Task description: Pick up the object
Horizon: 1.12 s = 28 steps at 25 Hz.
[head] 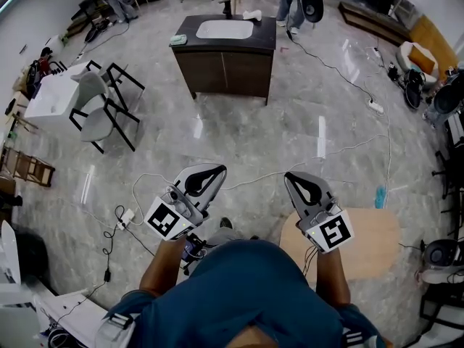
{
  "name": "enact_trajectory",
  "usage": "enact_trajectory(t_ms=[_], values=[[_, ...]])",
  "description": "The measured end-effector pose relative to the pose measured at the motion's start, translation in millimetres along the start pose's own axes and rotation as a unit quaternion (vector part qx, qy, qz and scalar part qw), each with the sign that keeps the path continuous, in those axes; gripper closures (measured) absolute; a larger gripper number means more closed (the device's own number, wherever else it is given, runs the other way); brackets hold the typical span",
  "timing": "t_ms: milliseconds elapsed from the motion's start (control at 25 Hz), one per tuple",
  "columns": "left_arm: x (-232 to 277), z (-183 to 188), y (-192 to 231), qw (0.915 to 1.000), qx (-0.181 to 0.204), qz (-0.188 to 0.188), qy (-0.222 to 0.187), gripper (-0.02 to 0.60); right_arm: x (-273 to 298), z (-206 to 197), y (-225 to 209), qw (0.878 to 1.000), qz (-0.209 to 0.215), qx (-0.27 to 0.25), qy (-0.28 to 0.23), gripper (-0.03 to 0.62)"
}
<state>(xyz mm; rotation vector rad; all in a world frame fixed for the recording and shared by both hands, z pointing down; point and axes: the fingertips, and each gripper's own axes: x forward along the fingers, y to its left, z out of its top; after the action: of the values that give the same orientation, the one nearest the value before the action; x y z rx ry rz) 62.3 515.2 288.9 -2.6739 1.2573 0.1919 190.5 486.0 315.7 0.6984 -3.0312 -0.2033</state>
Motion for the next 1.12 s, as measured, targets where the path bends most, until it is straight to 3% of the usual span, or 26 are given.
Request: enact_trajectory(t_ms=[600, 800, 1120], values=[[27.9, -16.4, 131.0, 0.9984, -0.008, -0.047, -0.030, 0.578, 114.3, 3.8, -53.8, 0.998, -0.050, -0.040, 0.001, 0.579], [27.8, -22.9, 160.0, 0.9983, -0.020, -0.047, -0.030, 0.578, 141.7, -1.0, -57.1, 0.998, -0.046, -0.046, 0.010, 0.579], [56.6, -43.8, 192.6, 0.9986, -0.027, -0.042, -0.014, 0.577, 172.8, -14.3, -96.7, 0.999, -0.037, -0.032, 0.018, 0.580]])
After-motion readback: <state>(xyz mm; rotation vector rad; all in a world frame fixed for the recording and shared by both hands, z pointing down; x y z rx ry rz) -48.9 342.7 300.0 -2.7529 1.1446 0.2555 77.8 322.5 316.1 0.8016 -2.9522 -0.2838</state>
